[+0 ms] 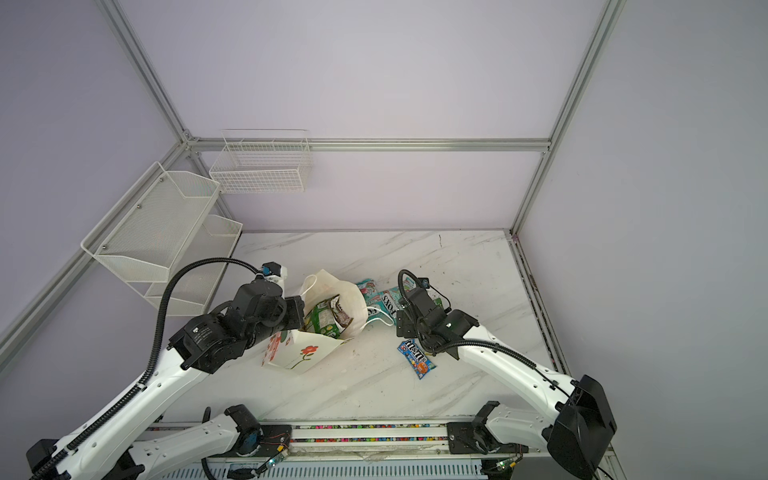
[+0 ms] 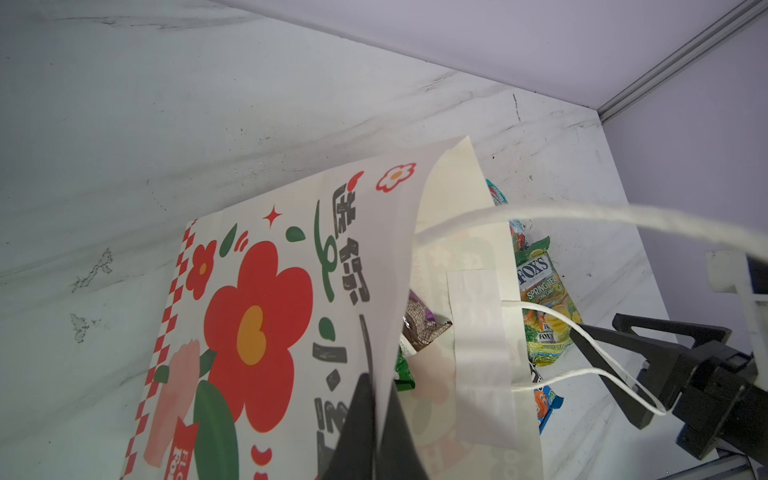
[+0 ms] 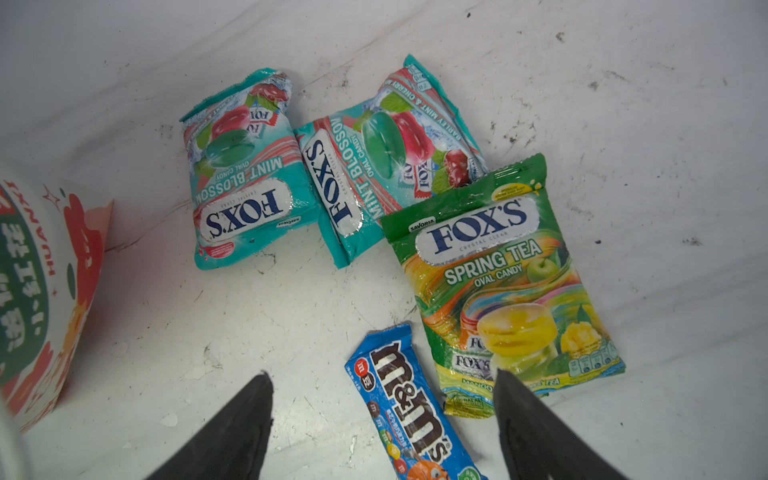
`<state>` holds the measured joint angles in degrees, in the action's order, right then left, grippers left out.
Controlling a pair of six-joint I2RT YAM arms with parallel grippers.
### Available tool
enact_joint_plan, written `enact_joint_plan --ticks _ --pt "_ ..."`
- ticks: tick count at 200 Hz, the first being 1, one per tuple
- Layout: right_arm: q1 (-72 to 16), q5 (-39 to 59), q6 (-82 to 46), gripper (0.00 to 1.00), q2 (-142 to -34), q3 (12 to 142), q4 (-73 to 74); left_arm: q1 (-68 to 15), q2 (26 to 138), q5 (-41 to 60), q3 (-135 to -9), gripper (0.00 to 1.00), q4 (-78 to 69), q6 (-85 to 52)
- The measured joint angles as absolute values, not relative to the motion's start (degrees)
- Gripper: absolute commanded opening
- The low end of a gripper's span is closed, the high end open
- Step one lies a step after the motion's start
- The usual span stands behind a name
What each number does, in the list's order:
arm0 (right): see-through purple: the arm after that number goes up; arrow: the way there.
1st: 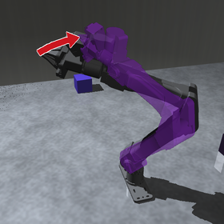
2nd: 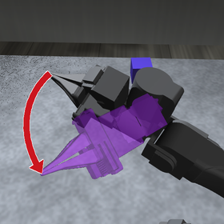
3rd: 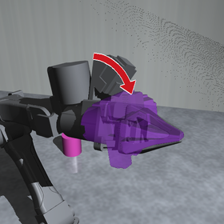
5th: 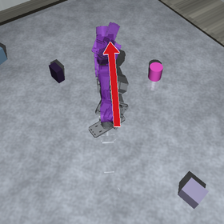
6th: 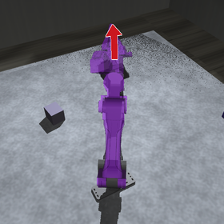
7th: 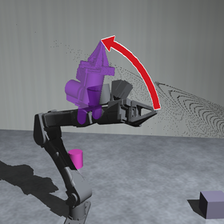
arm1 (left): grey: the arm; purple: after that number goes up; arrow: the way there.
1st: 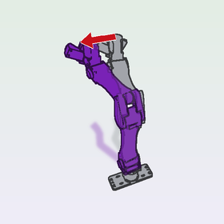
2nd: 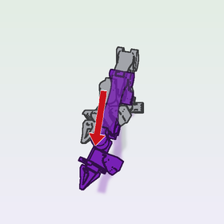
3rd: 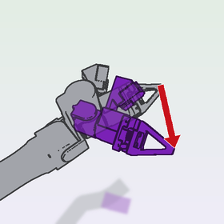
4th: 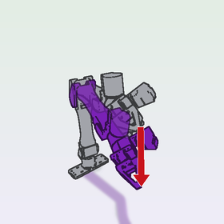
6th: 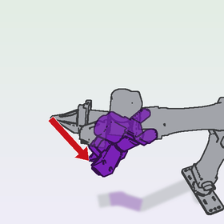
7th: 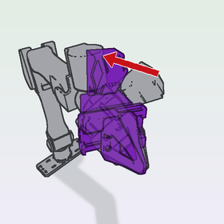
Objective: Place the snacks into the paper bag
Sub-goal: 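Lower the right gripper over the blue M&M's pack while left shifts the paper bag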
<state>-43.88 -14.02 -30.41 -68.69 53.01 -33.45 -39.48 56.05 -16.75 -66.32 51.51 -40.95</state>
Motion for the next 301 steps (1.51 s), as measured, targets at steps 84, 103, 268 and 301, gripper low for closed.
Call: enact_joint_plan --ticks 84,103,268,301 --pt "-43.75 -11.46 -30.87 0.85 -68.66 49.41 -32.40 -41.80 57.45 -17.34 -67.79 0.00 51.51 -40.97" --pt "-43.75 -10.68 -31.16 0.85 -68.66 48.42 -31.57 -42.22 57.60 -17.37 -68.23 0.00 51.48 -40.97" --pt "-43.75 -7.03 -31.88 0.85 -71.83 43.99 -27.22 -42.83 57.30 -17.96 -68.64 0.00 51.51 -41.19" --pt "-43.75 -6.17 -31.90 0.83 -73.01 42.85 -25.85 -42.83 56.88 -18.04 -68.64 0.00 51.53 -41.32"
